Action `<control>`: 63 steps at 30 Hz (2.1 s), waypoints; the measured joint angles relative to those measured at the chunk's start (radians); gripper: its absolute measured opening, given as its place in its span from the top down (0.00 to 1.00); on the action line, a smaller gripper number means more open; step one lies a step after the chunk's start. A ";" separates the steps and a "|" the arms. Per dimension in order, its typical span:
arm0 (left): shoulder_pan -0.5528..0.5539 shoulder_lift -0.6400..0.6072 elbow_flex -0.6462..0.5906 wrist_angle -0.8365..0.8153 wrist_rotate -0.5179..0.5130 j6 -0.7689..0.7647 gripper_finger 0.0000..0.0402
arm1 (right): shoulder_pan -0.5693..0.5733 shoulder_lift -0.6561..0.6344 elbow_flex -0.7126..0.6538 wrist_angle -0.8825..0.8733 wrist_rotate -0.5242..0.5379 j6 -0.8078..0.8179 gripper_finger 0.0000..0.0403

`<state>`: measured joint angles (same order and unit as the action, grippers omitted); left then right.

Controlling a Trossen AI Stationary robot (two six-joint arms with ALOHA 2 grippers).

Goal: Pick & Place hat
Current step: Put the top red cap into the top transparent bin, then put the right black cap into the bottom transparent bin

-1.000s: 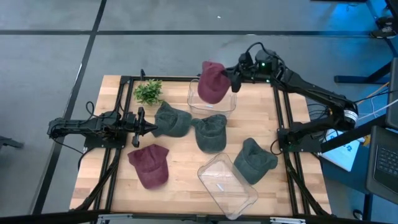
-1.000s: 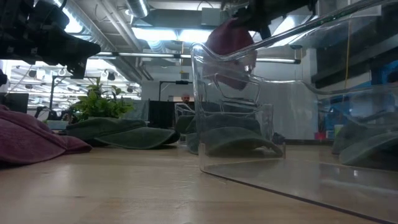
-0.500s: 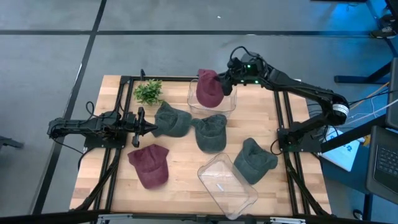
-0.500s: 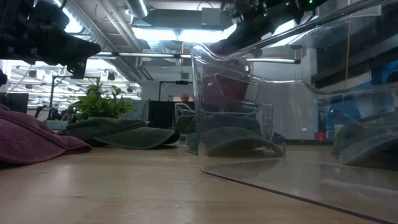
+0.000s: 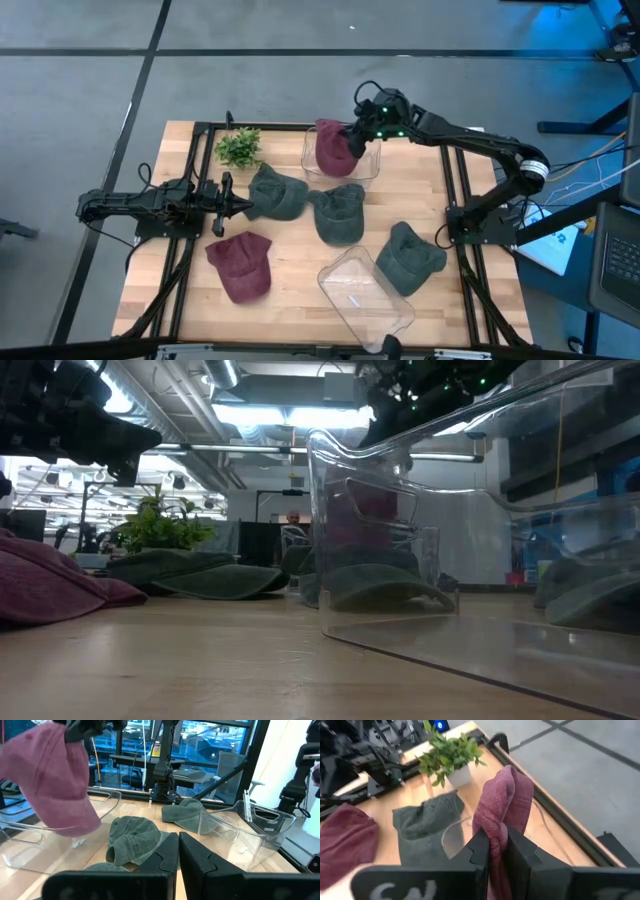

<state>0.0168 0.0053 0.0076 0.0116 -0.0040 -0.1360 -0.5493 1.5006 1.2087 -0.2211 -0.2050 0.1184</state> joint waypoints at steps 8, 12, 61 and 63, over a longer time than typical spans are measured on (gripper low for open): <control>0.000 0.000 0.000 0.000 0.000 0.000 0.97 | -0.019 0.070 0.000 -0.022 -0.007 -0.010 0.89; 0.000 0.000 0.000 0.000 0.000 0.000 0.97 | -0.032 0.103 0.000 -0.032 -0.032 -0.030 0.89; 0.000 0.000 0.000 0.000 0.000 0.000 0.98 | -0.136 0.180 0.000 -0.012 -0.023 -0.029 0.40; 0.000 0.000 0.000 0.000 0.000 0.000 0.98 | -0.136 0.180 0.000 -0.005 -0.023 -0.044 0.40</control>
<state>0.0170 0.0054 0.0077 0.0116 -0.0040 -0.1360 -0.6857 1.6810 1.2087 -0.2260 -0.2279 0.0748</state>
